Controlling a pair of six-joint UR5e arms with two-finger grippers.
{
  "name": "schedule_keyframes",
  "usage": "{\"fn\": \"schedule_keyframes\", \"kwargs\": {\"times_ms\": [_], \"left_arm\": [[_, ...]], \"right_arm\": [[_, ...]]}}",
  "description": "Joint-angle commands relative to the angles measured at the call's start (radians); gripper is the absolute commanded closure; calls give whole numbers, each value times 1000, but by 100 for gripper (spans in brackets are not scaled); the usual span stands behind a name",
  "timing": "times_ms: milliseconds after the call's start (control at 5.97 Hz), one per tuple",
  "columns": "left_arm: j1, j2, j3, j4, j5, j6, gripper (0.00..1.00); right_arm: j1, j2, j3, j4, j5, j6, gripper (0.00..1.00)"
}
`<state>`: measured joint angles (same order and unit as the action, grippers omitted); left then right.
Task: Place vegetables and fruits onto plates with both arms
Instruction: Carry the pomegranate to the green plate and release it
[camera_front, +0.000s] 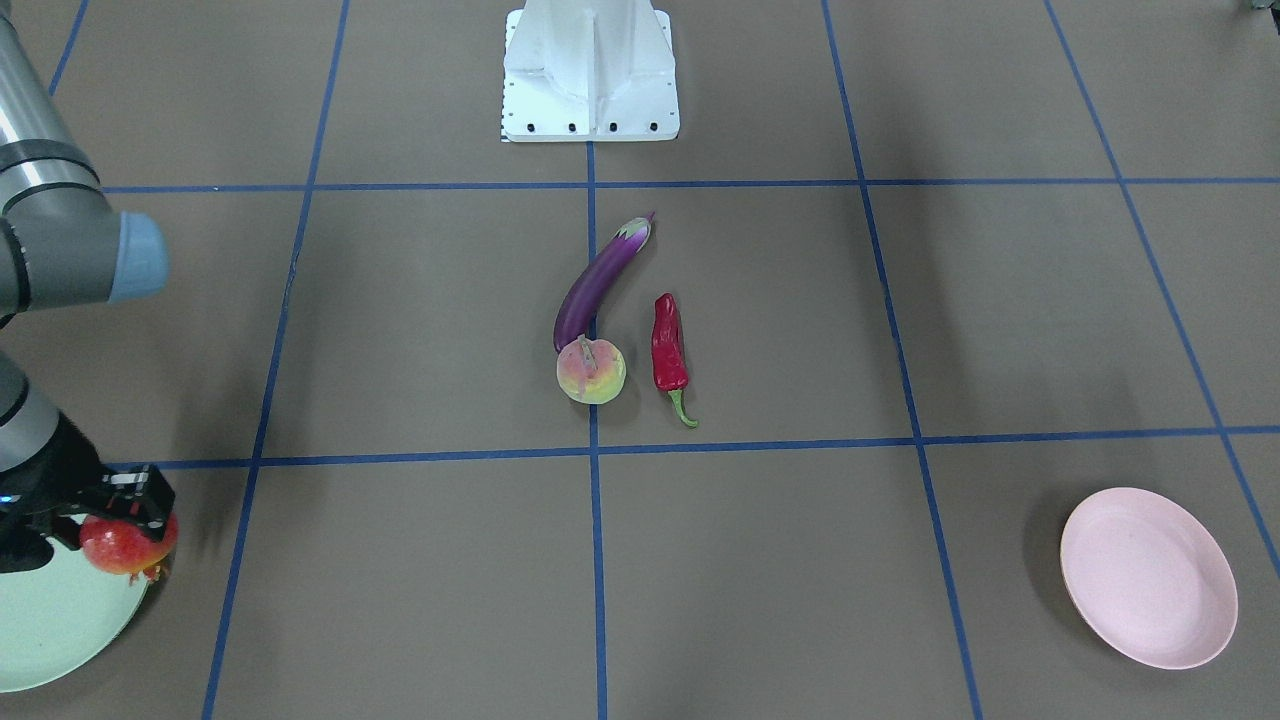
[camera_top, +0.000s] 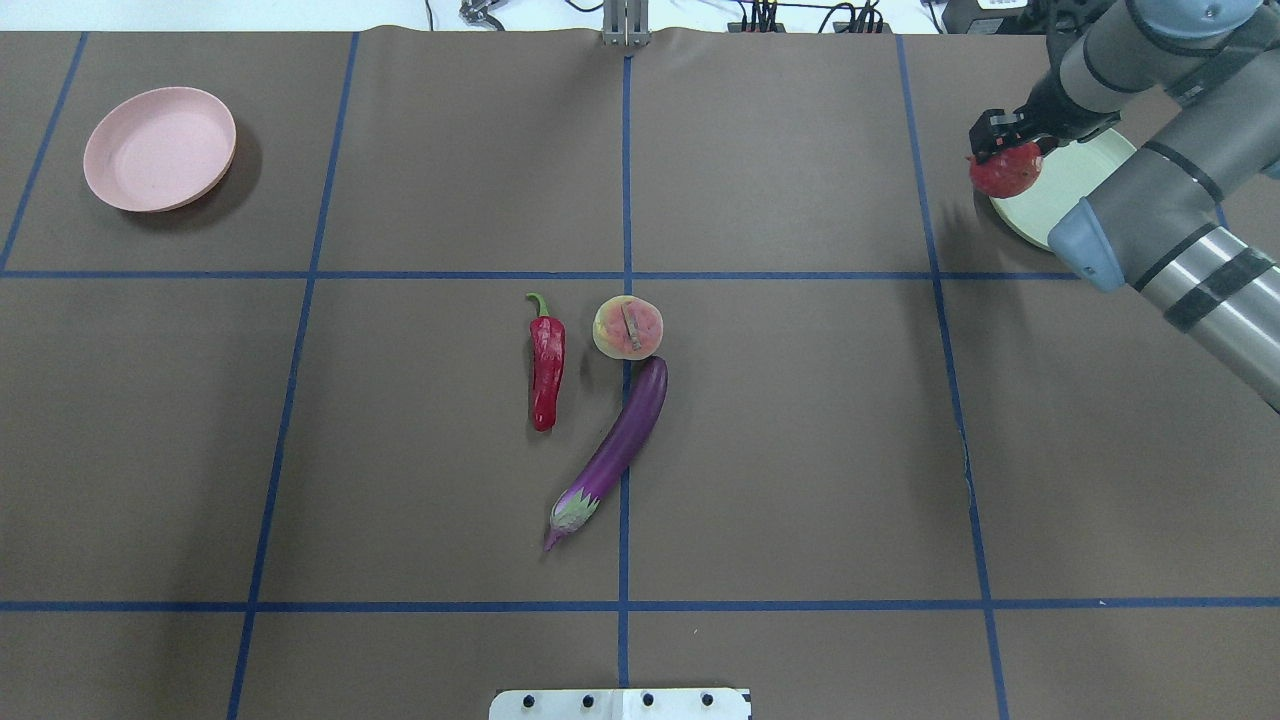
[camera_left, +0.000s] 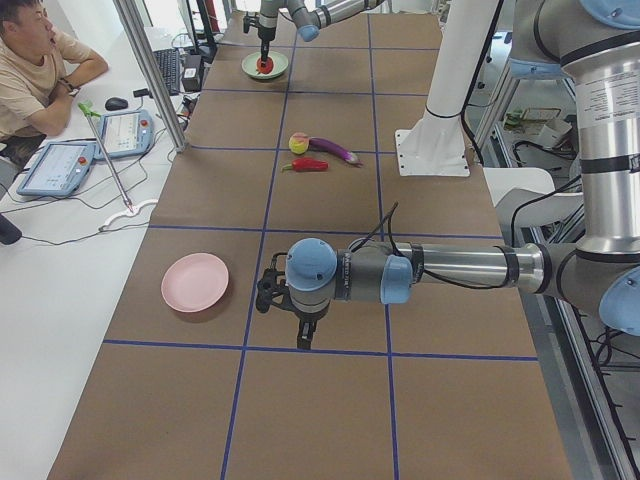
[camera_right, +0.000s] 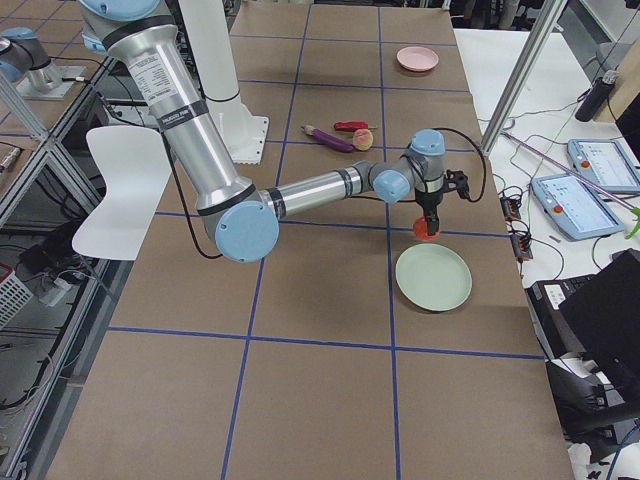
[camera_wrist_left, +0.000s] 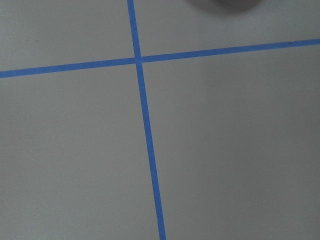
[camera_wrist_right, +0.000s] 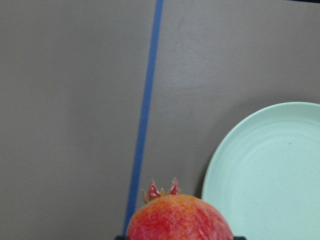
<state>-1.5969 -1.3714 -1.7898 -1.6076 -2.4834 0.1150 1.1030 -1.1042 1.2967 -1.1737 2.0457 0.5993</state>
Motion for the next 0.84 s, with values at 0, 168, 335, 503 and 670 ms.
{"fn": "schedule_keyframes", "kwargs": {"times_ms": [0,168,335,503,670], "left_arm": [[2,0,1,0,0,0,0],[2,0,1,0,0,0,0],[3,0,1,0,0,0,0],[3,0,1,0,0,0,0],[3,0,1,0,0,0,0]], "right_arm": [[29,-35,-57,38,14,-66,85],[28,-26,-51,39,16,-49,1],[23,-16,-24,39,55,43,0],[-12,16,36,39,77,179,0],[-99,85,80,31,68,423,0]]}}
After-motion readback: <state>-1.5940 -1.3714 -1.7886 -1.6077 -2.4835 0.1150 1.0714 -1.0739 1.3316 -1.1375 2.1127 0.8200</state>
